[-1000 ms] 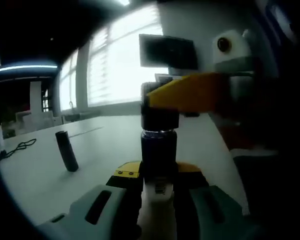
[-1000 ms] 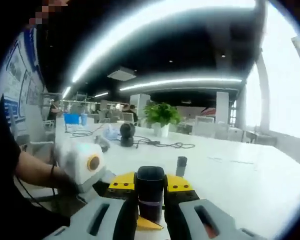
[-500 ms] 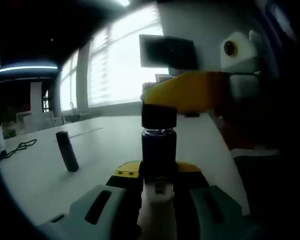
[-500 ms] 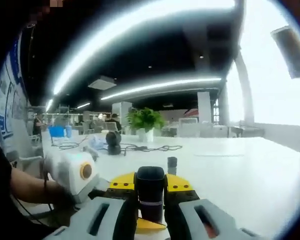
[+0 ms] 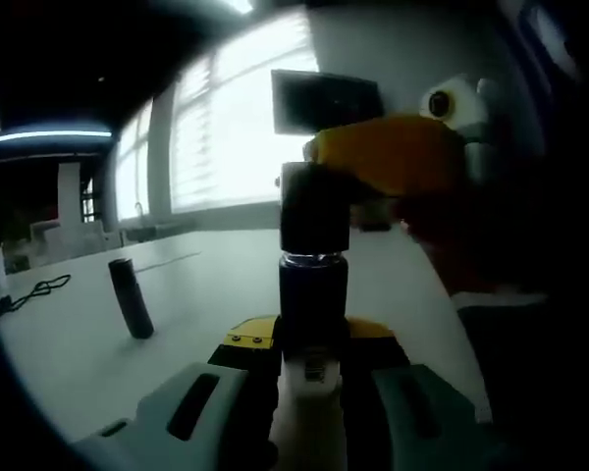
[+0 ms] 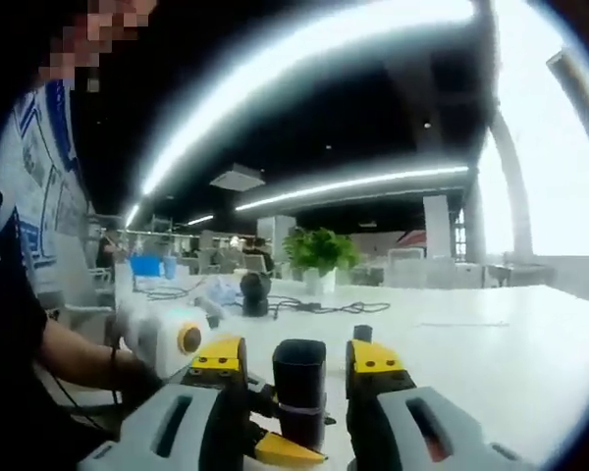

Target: Pick up cosmetic bottle twist off cap place on table pick up cap screw tight cap place on table

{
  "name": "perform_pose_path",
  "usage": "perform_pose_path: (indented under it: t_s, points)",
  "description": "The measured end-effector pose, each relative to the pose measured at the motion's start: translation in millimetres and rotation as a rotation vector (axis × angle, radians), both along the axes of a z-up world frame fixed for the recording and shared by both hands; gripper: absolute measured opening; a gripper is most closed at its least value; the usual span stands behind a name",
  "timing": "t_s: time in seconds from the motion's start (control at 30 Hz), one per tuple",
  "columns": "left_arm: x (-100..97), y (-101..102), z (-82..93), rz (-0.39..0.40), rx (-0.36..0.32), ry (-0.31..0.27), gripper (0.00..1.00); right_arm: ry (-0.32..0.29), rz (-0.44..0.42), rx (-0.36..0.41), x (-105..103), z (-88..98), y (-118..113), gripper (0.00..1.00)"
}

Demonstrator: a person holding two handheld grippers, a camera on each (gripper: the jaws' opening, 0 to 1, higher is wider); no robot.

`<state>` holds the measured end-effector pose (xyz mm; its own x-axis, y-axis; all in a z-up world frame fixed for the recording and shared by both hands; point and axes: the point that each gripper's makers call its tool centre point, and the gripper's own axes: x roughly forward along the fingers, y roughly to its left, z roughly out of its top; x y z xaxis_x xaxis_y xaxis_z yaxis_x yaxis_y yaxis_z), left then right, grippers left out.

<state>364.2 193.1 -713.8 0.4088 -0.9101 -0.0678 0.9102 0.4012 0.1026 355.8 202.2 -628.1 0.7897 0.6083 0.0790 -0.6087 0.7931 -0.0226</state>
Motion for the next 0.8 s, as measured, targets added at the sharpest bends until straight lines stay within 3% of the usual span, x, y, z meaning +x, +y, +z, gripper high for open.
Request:
perform_pose_path:
  t_s: [0.43, 0.53, 0.57, 0.8]
  points:
    - [-4.5, -1.4, -0.2, -0.041, -0.007, 0.003, 0.13, 0.004, 0.265, -0.014, -6.3, 2.5, 4.1, 0.35]
    - [-5.6, -1.6, 0.1, -0.054, -0.009, -0.007, 0.13, -0.028, 0.408, -0.004, -17.9, 4.5, 3.9, 0.35]
    - [-5.5, -1.6, 0.1, -0.055, -0.009, -0.005, 0.13, 0.014, 0.444, 0.031, -19.2, 4.5, 1.1, 0.35]
    - [-7.5, -1.7, -0.1, -0.075, -0.014, 0.012, 0.13, 0.01, 0.536, -0.005, -10.1, 5.3, -6.9, 0.32]
